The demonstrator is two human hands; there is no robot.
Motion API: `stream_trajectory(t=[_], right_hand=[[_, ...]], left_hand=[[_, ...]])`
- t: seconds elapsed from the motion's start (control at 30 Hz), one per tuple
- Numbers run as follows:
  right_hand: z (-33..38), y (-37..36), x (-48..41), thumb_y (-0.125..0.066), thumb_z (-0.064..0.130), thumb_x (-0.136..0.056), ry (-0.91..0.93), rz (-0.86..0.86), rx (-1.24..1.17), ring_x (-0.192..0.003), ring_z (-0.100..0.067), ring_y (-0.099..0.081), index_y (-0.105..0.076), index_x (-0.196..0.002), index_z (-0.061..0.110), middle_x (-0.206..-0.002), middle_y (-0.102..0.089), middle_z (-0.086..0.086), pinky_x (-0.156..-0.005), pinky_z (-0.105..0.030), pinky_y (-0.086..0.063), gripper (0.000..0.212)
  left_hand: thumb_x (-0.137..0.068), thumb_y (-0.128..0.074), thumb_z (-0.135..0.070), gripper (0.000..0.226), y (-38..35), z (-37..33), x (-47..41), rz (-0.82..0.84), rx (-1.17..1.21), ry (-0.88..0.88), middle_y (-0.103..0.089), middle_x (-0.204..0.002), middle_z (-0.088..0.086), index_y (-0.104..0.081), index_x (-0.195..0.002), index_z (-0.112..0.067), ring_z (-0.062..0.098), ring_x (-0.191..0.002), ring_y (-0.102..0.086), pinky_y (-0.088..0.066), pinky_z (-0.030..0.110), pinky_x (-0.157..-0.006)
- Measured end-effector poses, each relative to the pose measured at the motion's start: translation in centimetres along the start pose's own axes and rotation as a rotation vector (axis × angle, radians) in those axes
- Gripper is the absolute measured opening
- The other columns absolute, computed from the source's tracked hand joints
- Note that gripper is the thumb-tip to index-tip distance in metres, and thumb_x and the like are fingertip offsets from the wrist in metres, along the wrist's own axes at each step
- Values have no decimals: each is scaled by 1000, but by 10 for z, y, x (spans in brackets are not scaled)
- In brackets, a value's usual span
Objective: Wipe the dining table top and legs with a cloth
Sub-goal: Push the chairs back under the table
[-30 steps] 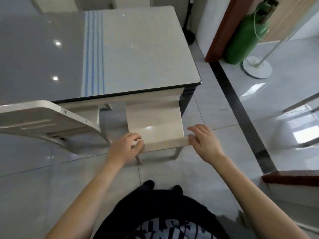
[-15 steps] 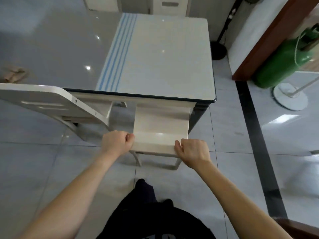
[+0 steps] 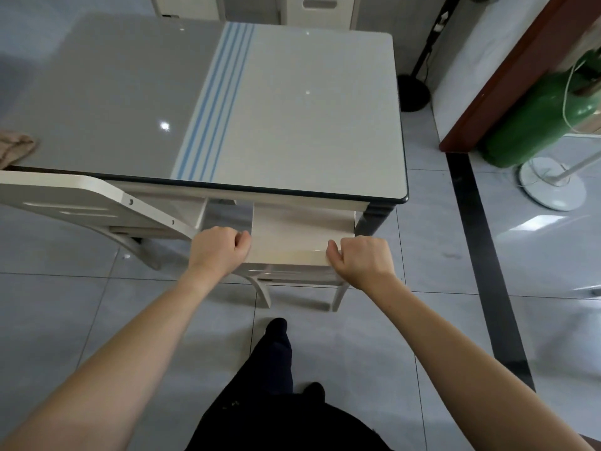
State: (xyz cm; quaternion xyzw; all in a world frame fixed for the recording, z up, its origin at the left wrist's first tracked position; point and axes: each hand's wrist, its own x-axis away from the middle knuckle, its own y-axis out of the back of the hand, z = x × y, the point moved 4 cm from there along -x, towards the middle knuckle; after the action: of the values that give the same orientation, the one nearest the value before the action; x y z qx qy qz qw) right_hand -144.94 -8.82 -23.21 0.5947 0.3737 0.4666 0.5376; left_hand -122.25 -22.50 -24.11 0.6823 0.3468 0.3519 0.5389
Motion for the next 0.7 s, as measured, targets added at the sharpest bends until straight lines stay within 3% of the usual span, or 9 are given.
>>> stream_trajectory(t=[0.2,0.37,0.5,0.63,0.7], right_hand=[[-13,8,-35,-26,45,-96,-10,0,11,-53,-25,-49,-49,-54,12,-49,-44,-1,-49,-30,-26,59],[-21,16,-65,-28,44,-96,-19,-17,10,-52,-25,-45,-42,-49,13,-48,-41,-1,-48,-30,-25,58],[-26,20,-85,-27,44,-96,-28,-20,37,-52,-24,-45,-45,-50,12,-49,-43,-1,-49,-30,-29,59],[-26,20,-104,-24,47,-96,-21,-20,63,-56,-25,-51,-60,-61,13,-56,-51,-2,-51,-30,-33,61],[-27,21,-113,-24,48,-96,-22,-15,64,-57,-26,-52,-58,-60,13,-54,-50,-1,-53,-31,-36,60]], left_hand=[[-91,-38,-30,52,1,-2,-36,-24,16,-9,-42,-40,3,-41,-43,-11,23,-41,-43,-26,24,-44],[-92,-37,-32,53,4,-5,-65,-12,52,1,-45,-42,3,-40,-43,-11,26,-45,-49,-33,26,-46],[-91,-38,-31,52,9,-7,-86,-5,85,-5,-43,-41,2,-40,-43,-11,26,-45,-48,-41,30,-50],[-86,-40,-30,47,11,-2,-105,-22,75,-13,-43,-41,3,-39,-44,-10,26,-42,-46,-34,29,-46],[-87,-37,-33,49,11,1,-114,-26,65,4,-47,-43,5,-41,-44,-9,27,-45,-49,-37,30,-47]])
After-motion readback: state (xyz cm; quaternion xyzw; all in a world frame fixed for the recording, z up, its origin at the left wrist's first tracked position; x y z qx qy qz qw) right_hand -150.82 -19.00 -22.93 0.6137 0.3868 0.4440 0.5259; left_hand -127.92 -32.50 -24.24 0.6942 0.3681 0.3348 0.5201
